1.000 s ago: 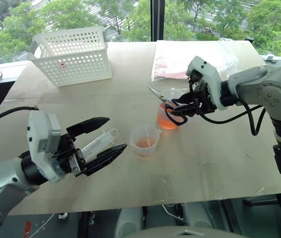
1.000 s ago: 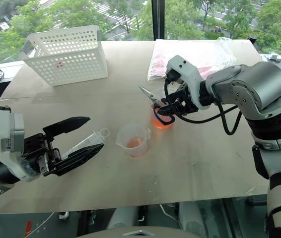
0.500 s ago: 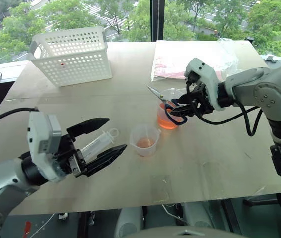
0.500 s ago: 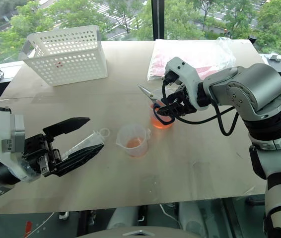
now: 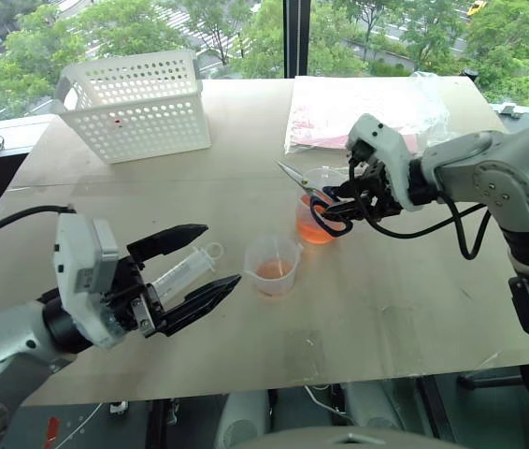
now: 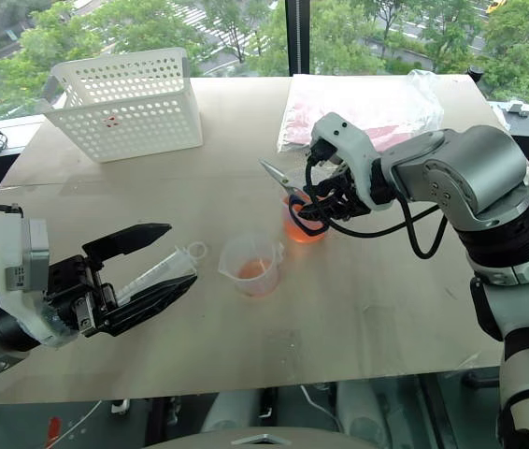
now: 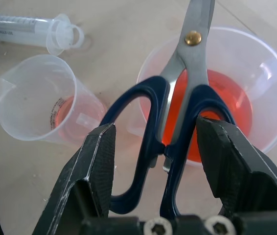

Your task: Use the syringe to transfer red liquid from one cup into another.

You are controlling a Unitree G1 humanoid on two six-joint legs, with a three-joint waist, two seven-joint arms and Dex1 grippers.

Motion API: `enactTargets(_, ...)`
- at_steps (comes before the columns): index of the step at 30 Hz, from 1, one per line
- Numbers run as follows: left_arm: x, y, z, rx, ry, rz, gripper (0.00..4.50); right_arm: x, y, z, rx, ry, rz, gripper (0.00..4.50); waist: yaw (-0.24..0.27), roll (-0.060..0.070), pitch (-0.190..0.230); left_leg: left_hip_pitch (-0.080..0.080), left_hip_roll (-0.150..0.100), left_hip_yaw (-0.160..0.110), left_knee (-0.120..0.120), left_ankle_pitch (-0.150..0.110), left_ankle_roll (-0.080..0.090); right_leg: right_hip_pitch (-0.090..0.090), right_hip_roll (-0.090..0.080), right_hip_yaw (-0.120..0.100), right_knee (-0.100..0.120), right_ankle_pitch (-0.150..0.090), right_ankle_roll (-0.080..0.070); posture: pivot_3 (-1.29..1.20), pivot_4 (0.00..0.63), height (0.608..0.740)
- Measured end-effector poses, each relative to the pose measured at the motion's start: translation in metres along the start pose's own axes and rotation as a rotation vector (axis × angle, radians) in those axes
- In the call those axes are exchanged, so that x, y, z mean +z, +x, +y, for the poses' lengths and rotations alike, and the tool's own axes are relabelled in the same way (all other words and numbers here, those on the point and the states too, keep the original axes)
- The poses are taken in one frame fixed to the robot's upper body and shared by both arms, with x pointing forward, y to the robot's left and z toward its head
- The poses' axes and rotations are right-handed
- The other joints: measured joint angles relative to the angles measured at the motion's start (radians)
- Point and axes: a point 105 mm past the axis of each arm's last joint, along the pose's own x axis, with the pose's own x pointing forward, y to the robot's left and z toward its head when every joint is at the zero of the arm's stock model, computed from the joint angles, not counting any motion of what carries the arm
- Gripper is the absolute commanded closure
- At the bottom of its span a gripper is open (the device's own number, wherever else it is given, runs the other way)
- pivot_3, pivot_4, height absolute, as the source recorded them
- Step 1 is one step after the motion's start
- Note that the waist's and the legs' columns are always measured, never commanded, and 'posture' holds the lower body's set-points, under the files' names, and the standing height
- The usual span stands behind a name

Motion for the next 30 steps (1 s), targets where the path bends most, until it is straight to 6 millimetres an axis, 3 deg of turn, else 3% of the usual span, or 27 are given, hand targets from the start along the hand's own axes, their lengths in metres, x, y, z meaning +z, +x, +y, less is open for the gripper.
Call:
enactTargets(7, 0.0, 0.0, 0.0, 0.0, 0.0, 0.0, 0.0, -0.001, -0.001, -0.005, -0.019, -0.004, 0.003, 1.72, 0.0, 0.0, 0.0, 0.0, 0.0, 0.0, 0.0, 0.0, 0.0, 0.0, 0.0, 0.0, 0.0, 0.0, 0.0, 0.0, 0.15, 0.74)
enactTargets(13, 0.0, 0.0, 0.0, 0.001, -0.001, 0.0, 0.0, -0.002, 0.002, -0.005, -0.017, -0.017, 0.008, 3.67, 0.0, 0.0, 0.0, 0.0, 0.0, 0.0, 0.0, 0.0, 0.0, 0.0, 0.0, 0.0, 0.0, 0.0, 0.0, 0.0, 0.15, 0.74)
enactTargets(26, 0.001, 0.001, 0.001, 0.011, -0.005, -0.008, 0.0, -0.001, 0.001, -0.004, -0.003, -0.02, 0.002, 3.67, 0.0, 0.0, 0.0, 0.0, 0.0, 0.0, 0.0, 0.0, 0.0, 0.0, 0.0, 0.0, 0.0, 0.0, 0.0, 0.0, 0.15, 0.74)
enactTargets(30, 0.002, 0.002, -0.001, 0.005, -0.004, -0.011, 0.0, 0.009, -0.015, 0.002, 0.078, 0.007, -0.068, 3.67, 0.002, 0.0, 0.0, 0.0, 0.0, 0.0, 0.0, 0.0, 0.0, -0.001, 0.0, 0.0, 0.0, 0.0, 0.0, 0.0, 0.15, 0.74)
